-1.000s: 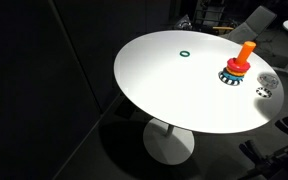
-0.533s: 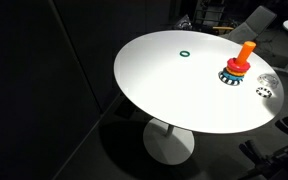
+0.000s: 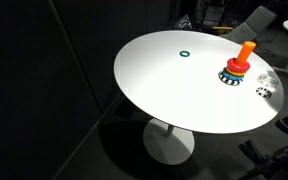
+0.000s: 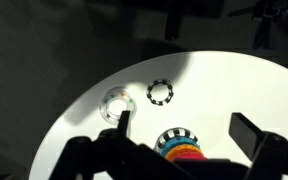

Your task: Take the orange ring off of the ring toss then place a black and white one onto it

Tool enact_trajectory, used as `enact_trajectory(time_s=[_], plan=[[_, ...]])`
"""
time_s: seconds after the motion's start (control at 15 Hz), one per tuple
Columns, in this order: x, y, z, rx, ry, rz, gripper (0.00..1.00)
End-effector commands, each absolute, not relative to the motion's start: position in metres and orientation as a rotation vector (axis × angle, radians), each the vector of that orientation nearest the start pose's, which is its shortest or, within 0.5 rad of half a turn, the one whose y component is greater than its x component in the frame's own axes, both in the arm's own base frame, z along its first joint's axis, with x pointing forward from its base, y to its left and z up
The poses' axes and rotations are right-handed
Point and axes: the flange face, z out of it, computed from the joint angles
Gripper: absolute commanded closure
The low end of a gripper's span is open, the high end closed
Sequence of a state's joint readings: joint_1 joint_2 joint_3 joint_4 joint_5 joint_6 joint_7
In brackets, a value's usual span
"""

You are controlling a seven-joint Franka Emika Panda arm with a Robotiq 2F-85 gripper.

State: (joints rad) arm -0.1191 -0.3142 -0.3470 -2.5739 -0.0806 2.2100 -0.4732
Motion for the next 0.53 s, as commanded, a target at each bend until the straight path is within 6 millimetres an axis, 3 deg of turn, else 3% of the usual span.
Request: enact_trajectory(time_s=[0.0,0.47], plan=[[0.387,-0.185,0.326,-3.097,-0.101,0.041,0.0],[0.42,-0.163,0.274,-3.149,-0.149,0.036,0.0]])
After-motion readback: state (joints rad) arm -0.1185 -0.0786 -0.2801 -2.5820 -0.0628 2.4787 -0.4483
